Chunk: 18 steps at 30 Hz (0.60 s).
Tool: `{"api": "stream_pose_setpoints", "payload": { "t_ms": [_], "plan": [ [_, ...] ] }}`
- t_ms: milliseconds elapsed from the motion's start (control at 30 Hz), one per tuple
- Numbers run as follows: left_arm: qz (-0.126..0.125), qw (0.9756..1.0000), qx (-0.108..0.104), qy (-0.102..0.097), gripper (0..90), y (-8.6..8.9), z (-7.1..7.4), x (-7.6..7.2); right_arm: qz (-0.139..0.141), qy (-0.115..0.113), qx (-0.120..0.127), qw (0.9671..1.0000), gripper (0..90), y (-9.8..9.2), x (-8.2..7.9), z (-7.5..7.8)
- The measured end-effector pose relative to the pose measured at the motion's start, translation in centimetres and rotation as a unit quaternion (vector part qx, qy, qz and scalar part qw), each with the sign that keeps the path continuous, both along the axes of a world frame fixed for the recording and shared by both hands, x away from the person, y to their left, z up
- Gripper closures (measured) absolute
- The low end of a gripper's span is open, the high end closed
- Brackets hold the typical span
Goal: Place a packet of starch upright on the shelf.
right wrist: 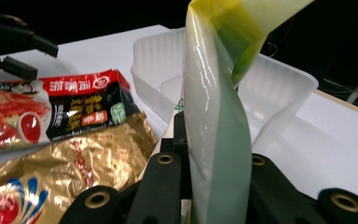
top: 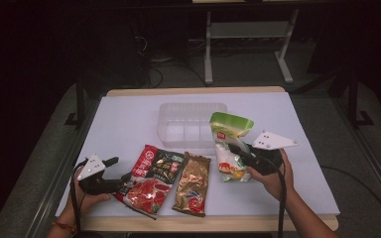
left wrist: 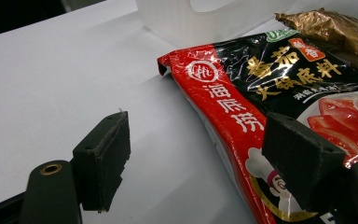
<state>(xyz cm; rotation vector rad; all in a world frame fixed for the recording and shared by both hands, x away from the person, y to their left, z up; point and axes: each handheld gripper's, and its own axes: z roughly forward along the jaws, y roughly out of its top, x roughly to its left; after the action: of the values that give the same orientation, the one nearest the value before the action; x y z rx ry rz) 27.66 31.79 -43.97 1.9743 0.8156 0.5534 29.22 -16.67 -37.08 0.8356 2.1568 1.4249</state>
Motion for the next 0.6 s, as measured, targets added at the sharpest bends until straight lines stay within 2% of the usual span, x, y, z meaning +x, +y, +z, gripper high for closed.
{"api": "stream_pose_setpoints", "payload": {
  "t_ms": [333,600],
  "plan": [
    [-0.002,1.0,0.005,0.001,23.3,-0.1,-0.1,0.0,0.002,-0.025,0.013,0.9996,83.0,2.0,2.1,1.5],
    [-0.004,1.0,0.005,0.002,23.3,-0.3,-0.3,0.0,-0.012,-0.038,0.006,0.9992,83.1,3.1,4.2,1.9]
  ]
}}
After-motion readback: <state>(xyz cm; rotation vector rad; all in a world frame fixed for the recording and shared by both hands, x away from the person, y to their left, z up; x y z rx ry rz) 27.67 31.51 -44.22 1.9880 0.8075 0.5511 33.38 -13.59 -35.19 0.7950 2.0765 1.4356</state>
